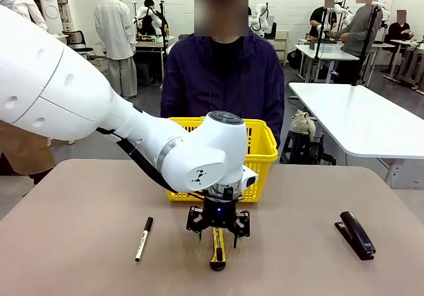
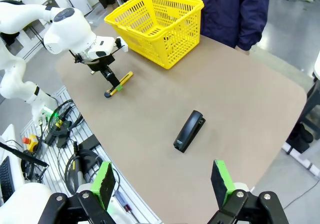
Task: Place the items the person wants into the basket.
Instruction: Pick up the item the person points to and place it in the Market Basket.
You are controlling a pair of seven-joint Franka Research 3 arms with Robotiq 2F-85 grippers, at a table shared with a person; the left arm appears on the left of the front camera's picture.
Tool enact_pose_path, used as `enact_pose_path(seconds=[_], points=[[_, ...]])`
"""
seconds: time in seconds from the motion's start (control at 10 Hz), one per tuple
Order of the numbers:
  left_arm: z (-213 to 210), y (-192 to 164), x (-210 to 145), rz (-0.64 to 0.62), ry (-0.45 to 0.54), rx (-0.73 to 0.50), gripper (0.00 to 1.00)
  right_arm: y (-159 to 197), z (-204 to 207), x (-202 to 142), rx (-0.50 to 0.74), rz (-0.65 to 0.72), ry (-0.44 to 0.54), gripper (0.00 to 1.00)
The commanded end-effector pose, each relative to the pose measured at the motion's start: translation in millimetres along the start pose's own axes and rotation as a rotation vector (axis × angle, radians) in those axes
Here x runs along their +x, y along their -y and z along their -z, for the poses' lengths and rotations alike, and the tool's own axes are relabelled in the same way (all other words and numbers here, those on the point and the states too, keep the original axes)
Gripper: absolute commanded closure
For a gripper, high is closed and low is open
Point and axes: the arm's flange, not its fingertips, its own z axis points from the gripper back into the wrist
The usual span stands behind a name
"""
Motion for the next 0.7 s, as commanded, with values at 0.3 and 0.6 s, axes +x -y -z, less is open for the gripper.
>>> enact_pose_path(seconds=[0.3, 0.6], points=[[5.6, 7.9, 9.0, -0.023, -0.041, -0.006, 0.0, 1.7, 0.4, 1.6, 0.019, -0.011, 0.037, 0.0], [10.0, 8.3, 12.1, -0.012, -0.067, -0.005, 0.0, 1.7, 0.4, 1.6, 0.019, -0.011, 0.037, 0.0]])
